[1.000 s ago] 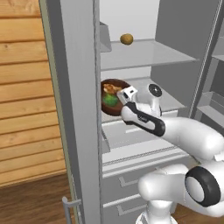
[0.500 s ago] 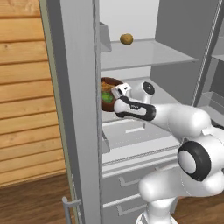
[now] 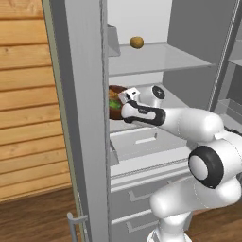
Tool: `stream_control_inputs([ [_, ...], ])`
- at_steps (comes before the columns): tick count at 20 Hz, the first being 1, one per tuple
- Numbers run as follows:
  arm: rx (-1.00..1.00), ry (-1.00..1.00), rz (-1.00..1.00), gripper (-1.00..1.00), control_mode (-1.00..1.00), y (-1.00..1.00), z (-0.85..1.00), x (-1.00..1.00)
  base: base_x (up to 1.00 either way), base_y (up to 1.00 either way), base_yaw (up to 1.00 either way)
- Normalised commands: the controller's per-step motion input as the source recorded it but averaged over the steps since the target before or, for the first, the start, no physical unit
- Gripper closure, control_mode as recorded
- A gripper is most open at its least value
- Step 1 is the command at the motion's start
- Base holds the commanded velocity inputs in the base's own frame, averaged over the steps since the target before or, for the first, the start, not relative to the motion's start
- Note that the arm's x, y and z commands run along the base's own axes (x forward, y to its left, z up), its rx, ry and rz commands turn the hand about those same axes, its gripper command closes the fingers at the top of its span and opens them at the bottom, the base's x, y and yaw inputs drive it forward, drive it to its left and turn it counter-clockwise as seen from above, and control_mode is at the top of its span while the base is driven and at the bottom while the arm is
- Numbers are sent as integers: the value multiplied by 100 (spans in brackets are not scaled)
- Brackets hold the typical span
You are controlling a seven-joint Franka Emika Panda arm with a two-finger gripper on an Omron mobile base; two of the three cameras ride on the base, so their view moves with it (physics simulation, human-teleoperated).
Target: Pick the chicken drumstick and broccoli from their plates and place them in the bowl. Then put the bowl in the fridge.
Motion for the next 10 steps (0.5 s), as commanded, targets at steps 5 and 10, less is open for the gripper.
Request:
stream_control_inputs([
  [5,0,0,0,-100,-100,2,-3,12,0,0,0],
  [10,0,-9,3,-100,-100,0,0,-60,0,0,0],
])
